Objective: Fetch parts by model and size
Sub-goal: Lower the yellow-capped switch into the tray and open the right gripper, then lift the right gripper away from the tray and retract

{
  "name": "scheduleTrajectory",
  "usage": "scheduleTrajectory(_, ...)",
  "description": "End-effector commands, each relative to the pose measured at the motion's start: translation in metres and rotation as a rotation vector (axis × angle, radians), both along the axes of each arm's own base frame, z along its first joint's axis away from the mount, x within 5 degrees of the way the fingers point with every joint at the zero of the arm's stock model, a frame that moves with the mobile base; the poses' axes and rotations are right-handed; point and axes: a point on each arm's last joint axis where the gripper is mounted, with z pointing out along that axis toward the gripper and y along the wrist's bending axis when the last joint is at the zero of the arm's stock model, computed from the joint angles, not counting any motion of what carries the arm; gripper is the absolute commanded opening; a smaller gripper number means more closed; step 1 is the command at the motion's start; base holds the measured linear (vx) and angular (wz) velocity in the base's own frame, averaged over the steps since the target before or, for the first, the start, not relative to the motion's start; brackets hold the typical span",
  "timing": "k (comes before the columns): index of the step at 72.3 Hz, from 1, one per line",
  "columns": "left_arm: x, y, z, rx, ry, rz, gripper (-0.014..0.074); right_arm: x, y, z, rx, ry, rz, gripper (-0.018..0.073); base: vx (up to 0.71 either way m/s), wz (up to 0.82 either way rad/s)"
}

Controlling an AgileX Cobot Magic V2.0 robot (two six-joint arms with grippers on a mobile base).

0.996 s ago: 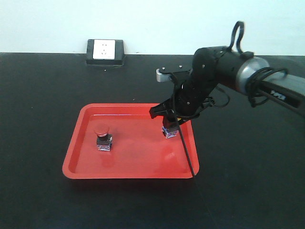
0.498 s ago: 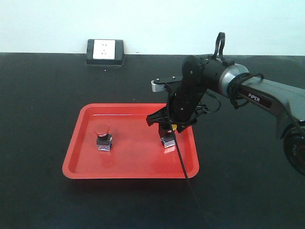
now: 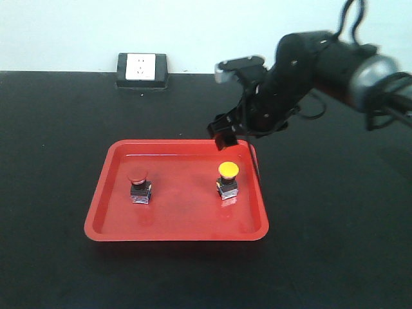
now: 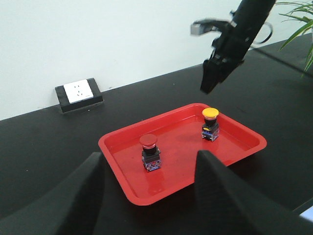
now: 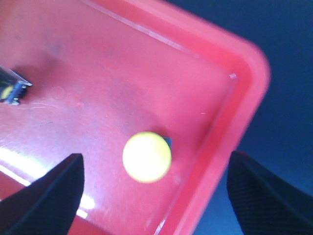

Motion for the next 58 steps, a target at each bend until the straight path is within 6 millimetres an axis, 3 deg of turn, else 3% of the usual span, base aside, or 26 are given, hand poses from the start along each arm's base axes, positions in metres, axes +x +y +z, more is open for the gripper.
scheduleTrajectory(1,-0.005,0.002,0.012,-0.048,-0.090,-0.006,0.0397,-0.028,-0.017,0.055,0.036,-0.179,0.001,0.0573,0.00,0.00)
scheduleTrajectory(5,-0.005,0.002,0.012,-0.048,-0.090,-0.006,0.0397,-0.044,-0.025,0.069,0.041,-0.238,-0.001,0.0573,0.00,0.00)
scheduleTrajectory(22,-0.005,0.002,0.012,-0.048,-0.090,-0.006,0.0397,-0.121,-0.059,0.095,0.142,-0.473,-0.021,0.0573,0.00,0.00)
scheduleTrajectory(37,-0.005,0.002,0.012,-0.048,-0.090,-0.006,0.0397,-0.218,-0.099,0.111,0.307,-0.700,-0.051,0.0573,0.00,0.00)
scheduleTrajectory(47,-0.005,0.002,0.012,-0.048,-0.090,-0.006,0.0397,-0.286,-0.129,0.103,0.372,-0.909,-0.052,0.0573,0.00,0.00)
scheduleTrajectory(58,-0.005,0.002,0.014,-0.055,-0.106,-0.005,0.0397,-0.354,-0.160,0.069,0.440,-1.128,-0.055,0.0573,0.00,0.00)
